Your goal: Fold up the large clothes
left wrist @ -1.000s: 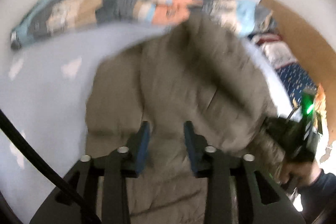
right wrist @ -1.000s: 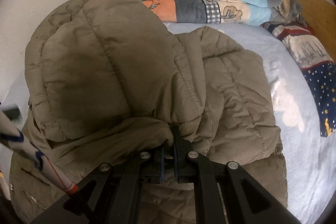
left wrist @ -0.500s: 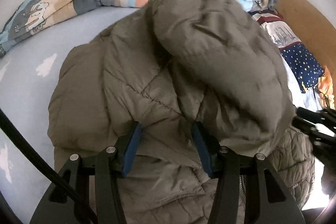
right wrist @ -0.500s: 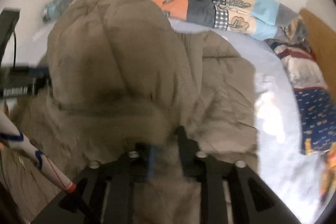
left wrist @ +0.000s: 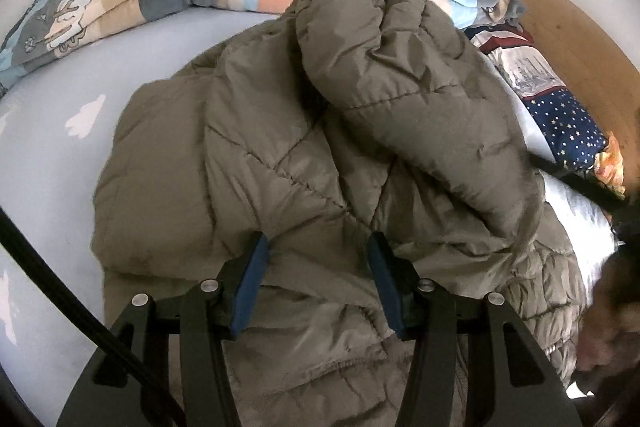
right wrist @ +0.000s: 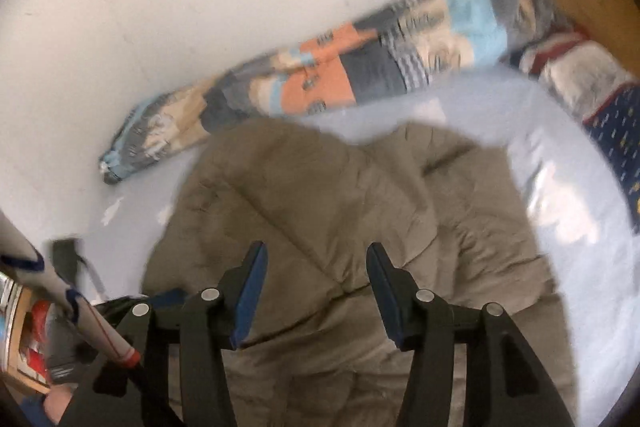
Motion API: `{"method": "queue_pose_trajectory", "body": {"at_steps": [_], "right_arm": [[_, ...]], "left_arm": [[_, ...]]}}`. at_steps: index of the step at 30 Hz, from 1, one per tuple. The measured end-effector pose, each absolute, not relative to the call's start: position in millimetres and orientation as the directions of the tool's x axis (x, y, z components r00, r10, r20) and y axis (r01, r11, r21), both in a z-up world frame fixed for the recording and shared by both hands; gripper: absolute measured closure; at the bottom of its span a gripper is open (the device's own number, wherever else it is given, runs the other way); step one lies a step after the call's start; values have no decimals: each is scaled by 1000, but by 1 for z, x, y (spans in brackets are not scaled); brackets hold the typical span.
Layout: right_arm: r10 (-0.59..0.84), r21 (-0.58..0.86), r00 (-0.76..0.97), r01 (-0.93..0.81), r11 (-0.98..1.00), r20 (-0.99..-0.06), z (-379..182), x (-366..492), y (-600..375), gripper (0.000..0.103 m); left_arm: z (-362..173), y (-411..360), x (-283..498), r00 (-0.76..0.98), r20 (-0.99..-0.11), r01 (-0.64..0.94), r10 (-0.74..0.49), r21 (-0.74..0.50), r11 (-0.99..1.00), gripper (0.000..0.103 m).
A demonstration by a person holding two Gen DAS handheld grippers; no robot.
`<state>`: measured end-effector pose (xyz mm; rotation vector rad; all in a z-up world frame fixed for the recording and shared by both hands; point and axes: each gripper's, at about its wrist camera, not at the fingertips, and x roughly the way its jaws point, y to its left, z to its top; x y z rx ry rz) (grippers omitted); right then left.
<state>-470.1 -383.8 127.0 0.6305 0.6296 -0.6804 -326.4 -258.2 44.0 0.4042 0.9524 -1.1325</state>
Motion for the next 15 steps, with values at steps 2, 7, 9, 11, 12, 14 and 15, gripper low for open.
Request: {"method": "queue_pose_trajectory", "body": {"at_steps": [2, 7, 9, 11, 12, 14, 15], "right_arm": [[-326, 291, 563, 743, 603, -760, 96, -459, -391, 47], [-305, 206, 493, 738, 643, -814, 69, -443, -388, 47], [-307, 198, 487, 738, 645, -817, 69, -441, -388, 47], [-308, 194, 487, 736, 648, -817, 69, -441, -389, 47], [-307, 190, 486, 733, 654, -818, 69, -441, -389, 47], [-303, 187, 487, 726, 662, -819, 71, -443, -389, 47], [-299, 189, 488, 724, 663, -820, 71, -445, -386, 47]], "left_arm": [[59, -253, -324, 110, -785, 901, -610, -180, 394, 52], [97, -248, -316, 112, -650, 894, -752, -264, 361, 52], [95, -253, -317, 54, -623, 882, -781, -337, 329, 52], [86, -263, -321, 41, -645, 883, -763, -334, 330, 52], [79, -270, -323, 49, -672, 886, -739, -313, 343, 52], [54, -284, -323, 56, -764, 877, -643, -270, 397, 52], [45, -287, -321, 51, -789, 867, -612, -269, 419, 52]]}}
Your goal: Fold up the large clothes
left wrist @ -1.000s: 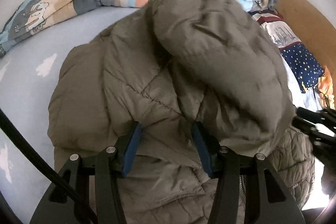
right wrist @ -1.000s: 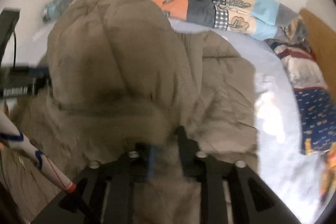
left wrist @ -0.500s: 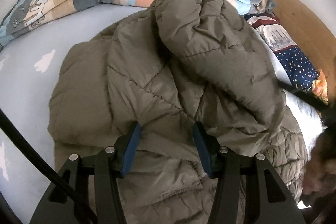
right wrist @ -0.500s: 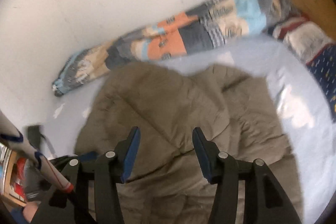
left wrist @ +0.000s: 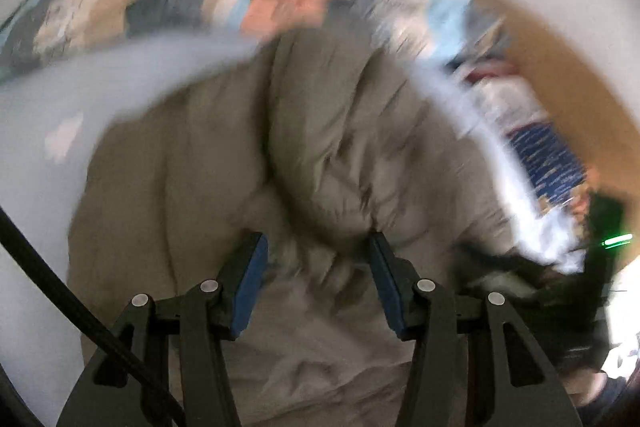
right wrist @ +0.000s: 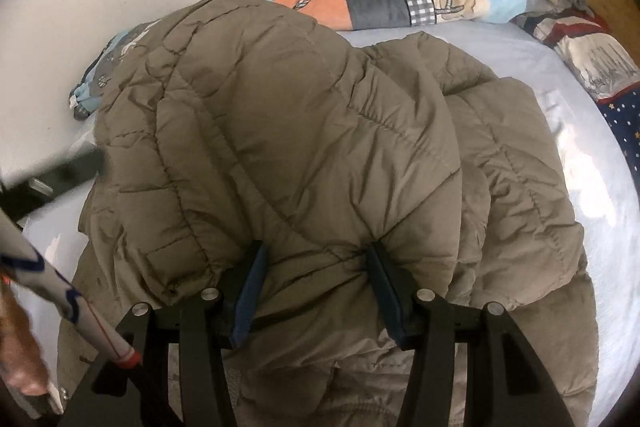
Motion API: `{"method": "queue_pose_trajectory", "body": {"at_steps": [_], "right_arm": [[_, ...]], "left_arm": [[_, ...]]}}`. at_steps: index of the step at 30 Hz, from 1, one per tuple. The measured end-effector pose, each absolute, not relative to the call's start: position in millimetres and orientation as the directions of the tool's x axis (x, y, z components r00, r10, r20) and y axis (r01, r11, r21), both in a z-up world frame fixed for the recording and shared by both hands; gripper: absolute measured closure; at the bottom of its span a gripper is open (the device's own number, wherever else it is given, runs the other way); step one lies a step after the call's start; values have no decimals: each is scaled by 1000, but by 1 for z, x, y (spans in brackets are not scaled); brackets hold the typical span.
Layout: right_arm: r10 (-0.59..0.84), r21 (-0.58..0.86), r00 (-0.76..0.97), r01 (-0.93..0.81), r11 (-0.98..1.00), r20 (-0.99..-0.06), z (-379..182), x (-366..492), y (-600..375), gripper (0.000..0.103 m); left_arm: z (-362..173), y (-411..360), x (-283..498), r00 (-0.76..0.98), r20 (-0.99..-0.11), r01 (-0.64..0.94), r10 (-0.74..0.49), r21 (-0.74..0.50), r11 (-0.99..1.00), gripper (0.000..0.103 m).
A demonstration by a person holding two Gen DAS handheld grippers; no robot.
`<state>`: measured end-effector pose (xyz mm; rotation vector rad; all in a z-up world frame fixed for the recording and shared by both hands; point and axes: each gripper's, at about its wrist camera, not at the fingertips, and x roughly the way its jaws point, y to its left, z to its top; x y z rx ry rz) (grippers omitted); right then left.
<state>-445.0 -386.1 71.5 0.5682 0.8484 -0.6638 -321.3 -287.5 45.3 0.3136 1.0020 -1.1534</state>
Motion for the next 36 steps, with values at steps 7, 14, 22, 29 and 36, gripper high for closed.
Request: {"method": "queue_pose_trajectory", "body": {"at_steps": [7, 14, 22, 29, 36], "right_arm": [[-284, 290, 577, 704, 648, -766, 101, -466, -388, 47], [-250, 329, 630, 654, 681, -735, 106, -449, -376, 55], [-203, 283, 548, 673, 684, -812, 71, -427, -378, 55], [-290, 315, 637, 663, 679, -714, 123, -460, -379, 55], [-301, 289, 591, 699, 654, -748, 116, -469, -391, 60]], "left_arm": [[43, -285, -316, 31, -791, 851, -612, -300, 431, 52], [51, -280, -329, 72, -786, 882, -614, -237, 406, 52], [48, -284, -335, 99, -805, 901, -585, -176, 396, 52], [68, -266, -333, 73, -769, 895, -635, -230, 381, 52], [51, -273, -336, 89, -799, 909, -595, -179, 377, 52]]}}
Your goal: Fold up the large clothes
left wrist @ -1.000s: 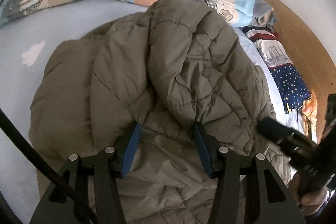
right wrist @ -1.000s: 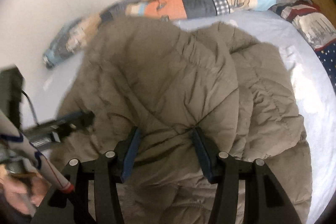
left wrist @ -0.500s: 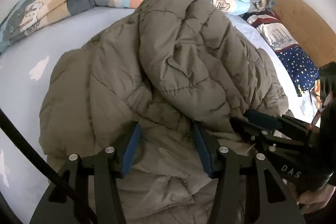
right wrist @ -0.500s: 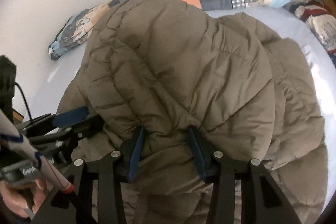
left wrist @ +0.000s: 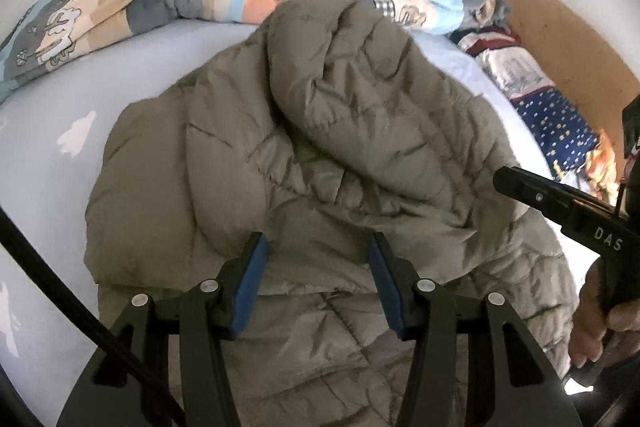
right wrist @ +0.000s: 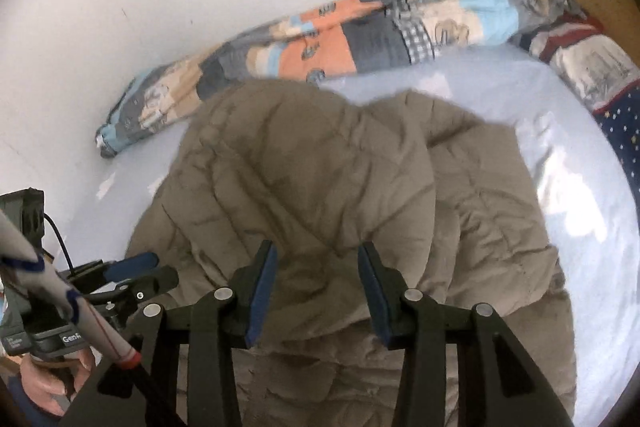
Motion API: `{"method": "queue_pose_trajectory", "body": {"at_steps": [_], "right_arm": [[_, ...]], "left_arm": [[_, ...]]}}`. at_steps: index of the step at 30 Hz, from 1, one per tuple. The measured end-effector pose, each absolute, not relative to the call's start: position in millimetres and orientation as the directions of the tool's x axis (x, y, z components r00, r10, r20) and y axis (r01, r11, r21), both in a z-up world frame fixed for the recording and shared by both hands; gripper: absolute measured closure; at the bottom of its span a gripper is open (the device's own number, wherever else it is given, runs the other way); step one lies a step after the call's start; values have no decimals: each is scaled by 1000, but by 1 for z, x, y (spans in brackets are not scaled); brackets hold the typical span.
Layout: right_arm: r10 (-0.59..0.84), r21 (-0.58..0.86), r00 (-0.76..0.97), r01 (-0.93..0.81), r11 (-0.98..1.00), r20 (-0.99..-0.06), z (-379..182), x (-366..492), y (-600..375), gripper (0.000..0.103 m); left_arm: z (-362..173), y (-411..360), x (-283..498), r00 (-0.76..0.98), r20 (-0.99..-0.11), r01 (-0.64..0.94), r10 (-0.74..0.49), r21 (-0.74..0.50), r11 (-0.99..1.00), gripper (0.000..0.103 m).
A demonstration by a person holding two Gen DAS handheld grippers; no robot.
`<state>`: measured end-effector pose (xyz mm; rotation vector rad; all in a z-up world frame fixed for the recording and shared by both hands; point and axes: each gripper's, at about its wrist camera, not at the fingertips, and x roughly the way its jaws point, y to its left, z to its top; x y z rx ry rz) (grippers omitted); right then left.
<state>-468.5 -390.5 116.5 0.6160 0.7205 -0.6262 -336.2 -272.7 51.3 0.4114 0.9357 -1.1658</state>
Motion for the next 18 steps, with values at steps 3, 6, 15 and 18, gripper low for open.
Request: {"method": "queue_pose_trajectory", "body": {"at_steps": [3, 6, 15, 18], "right_arm": [[-271, 279, 560, 705, 652, -783, 102, -464, -392, 61], [-235, 281, 529, 717, 638, -815, 83, -461, -395, 62], [-230, 241, 482, 729, 641, -845, 63, -453, -396, 62], [-244, 246, 500, 723, 646, -831, 77, -456, -389, 62]], "left_arm": [[45, -279, -338, 101, -806, 913, -583, -158, 377, 52], [39, -282, -341, 113, -811, 919, -573, -134, 370, 52], [39, -283, -347, 149, -810, 922, -567, -93, 376, 52], [50, -274, -347, 141, -799, 913, -584, -123, 389, 52]]}}
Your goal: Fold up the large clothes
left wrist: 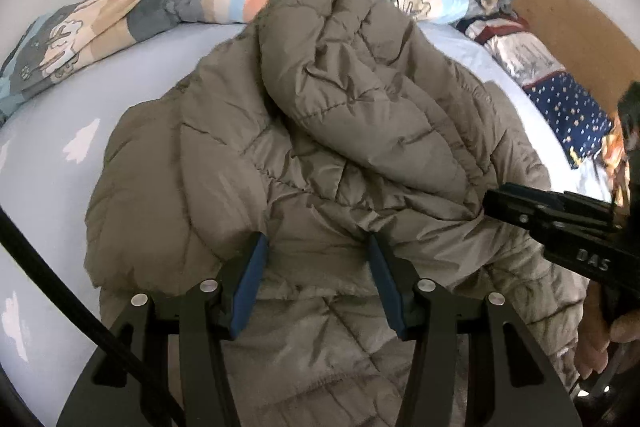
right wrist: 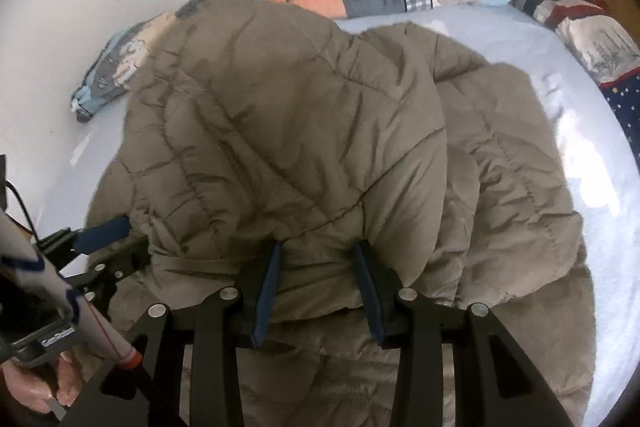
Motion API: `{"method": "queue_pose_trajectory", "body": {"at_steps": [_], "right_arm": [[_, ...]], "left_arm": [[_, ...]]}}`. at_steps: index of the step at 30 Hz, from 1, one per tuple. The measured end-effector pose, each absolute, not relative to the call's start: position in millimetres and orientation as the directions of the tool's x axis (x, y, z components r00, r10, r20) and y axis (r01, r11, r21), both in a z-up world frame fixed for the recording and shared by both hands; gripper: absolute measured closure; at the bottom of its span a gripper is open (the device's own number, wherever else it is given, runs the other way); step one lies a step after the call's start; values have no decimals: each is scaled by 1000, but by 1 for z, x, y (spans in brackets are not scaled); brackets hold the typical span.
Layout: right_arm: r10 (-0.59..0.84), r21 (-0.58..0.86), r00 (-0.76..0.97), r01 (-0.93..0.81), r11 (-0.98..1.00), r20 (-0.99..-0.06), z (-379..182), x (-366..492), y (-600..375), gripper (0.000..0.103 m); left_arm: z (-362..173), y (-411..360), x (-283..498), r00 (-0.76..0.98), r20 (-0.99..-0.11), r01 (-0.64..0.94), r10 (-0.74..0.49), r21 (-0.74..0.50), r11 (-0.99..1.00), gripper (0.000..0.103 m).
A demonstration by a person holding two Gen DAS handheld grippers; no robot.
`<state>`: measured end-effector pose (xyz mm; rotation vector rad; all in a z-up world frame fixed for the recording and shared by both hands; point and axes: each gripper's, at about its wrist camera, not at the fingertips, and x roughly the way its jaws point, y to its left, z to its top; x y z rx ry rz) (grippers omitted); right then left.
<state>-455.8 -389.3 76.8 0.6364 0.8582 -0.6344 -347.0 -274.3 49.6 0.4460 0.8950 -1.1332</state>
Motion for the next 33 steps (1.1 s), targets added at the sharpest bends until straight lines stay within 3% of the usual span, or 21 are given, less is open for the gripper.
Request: {"method": "queue_pose_trajectory", "body": {"at_steps": [13, 17, 24, 33], "right_arm": [[-349, 248, 557, 733, 634, -754, 141, -553, -315, 62], [-322, 300, 570, 739, 603, -756, 130, -597, -270, 62], [-322, 228, 517, 742, 630, -793, 102, -625, -197, 62], [-256, 207, 438, 764, 611, -862, 60, -624, -186, 62]], "left_arm": [[81, -154, -406, 201, -742, 899, -639, -120, 422, 52], [54, -108, -428, 191, -783, 882, -592, -127, 453, 52], [19, -39, -439, 224, -823, 815, -522, -135, 563, 52], [-17, -35, -430, 245, -862, 767, -445, -108, 632, 47]]}}
